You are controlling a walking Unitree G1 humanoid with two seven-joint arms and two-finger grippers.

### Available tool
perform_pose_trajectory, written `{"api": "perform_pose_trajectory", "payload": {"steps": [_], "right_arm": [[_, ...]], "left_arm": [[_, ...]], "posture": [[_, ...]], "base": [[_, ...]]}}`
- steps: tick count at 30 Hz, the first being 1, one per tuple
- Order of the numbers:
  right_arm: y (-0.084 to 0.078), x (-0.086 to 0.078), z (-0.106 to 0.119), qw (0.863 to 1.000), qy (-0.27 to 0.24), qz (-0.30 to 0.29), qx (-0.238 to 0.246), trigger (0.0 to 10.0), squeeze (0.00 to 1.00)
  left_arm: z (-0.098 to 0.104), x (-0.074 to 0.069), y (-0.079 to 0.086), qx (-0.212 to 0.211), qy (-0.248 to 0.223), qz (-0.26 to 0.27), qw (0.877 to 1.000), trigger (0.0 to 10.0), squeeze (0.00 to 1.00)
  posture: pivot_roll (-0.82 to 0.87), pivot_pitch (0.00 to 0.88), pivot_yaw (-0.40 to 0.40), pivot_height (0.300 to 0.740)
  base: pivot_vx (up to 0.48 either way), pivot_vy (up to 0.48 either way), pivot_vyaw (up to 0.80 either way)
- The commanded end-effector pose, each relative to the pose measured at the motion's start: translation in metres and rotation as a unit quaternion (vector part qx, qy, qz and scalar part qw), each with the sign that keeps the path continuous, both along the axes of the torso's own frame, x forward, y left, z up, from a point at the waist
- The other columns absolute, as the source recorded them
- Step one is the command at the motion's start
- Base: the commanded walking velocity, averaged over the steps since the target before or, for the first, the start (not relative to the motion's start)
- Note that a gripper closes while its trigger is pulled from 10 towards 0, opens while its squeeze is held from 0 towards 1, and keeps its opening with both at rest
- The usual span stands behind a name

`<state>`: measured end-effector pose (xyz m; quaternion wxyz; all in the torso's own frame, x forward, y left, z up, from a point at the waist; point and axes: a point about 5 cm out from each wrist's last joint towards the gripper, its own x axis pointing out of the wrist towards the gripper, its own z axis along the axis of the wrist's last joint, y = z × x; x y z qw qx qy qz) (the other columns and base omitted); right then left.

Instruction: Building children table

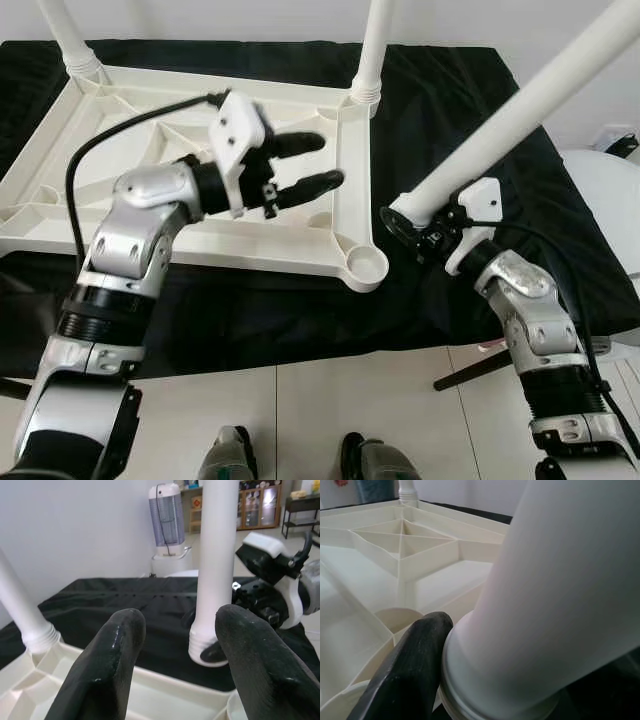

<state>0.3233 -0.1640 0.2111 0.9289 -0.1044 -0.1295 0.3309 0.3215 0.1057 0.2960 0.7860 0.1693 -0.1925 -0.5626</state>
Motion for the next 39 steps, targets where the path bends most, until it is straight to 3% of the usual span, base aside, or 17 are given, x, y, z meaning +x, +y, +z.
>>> {"api": "perform_pose_trajectory", "payload": {"steps": [1, 11, 12, 13, 22, 23, 28, 39], "right_arm": [[0.001, 0.002, 0.002, 1.0, 0.008, 0.026, -0.01, 10.0, 0.0], [0.008, 0.006, 0.01, 0.996, 0.0, 0.077, -0.039, 10.0, 0.0], [0.009, 0.007, 0.01, 0.996, -0.001, 0.082, -0.043, 10.0, 0.0], [0.01, 0.008, 0.011, 0.995, -0.002, 0.088, -0.046, 10.0, 0.0], [0.016, 0.011, 0.017, 0.99, -0.006, 0.123, -0.068, 10.0, 0.0], [0.018, 0.011, 0.017, 0.989, -0.009, 0.13, -0.075, 10.0, 0.0], [0.022, 0.013, 0.019, 0.985, -0.013, 0.148, -0.087, 10.0, 0.0], [0.026, 0.014, 0.017, 0.979, -0.011, 0.174, -0.107, 10.0, 0.0]], "left_arm": [[0.008, 0.0, -0.007, -0.021, -0.001, 0.006, 1.0, 10.0, 0.0], [0.021, -0.001, -0.026, -0.024, 0.022, -0.013, 0.999, 10.0, 0.0], [0.02, 0.003, -0.027, -0.022, 0.035, -0.001, 0.999, 10.0, 0.18], [0.02, 0.006, -0.029, -0.02, 0.043, 0.007, 0.999, 10.0, 1.0], [0.023, 0.017, -0.039, -0.011, 0.064, 0.037, 0.997, 10.0, 1.0], [0.025, 0.021, -0.043, -0.011, 0.073, 0.05, 0.996, 10.0, 0.0], [0.036, 0.03, -0.05, -0.022, 0.101, 0.078, 0.992, 10.0, 0.0], [0.05, 0.038, -0.059, -0.041, 0.141, 0.085, 0.986, 10.0, 0.0]], "posture": [[0.09, 0.215, -0.03, 0.74], [0.09, 0.201, -0.035, 0.74], [0.09, 0.198, -0.037, 0.74], [0.09, 0.193, -0.037, 0.74], [0.1, 0.182, -0.043, 0.74], [0.1, 0.18, -0.044, 0.74], [0.1, 0.173, -0.043, 0.74], [0.1, 0.169, -0.042, 0.74]], "base": [[0.0, 0.0, 0.0], [0.0, 0.0, 0.0], [0.0, 0.0, 0.0], [0.0, 0.0, 0.0], [0.0, 0.0, 0.0], [0.0, 0.0, 0.0], [0.0, 0.0, 0.0], [0.0, 0.0, 0.0]]}}
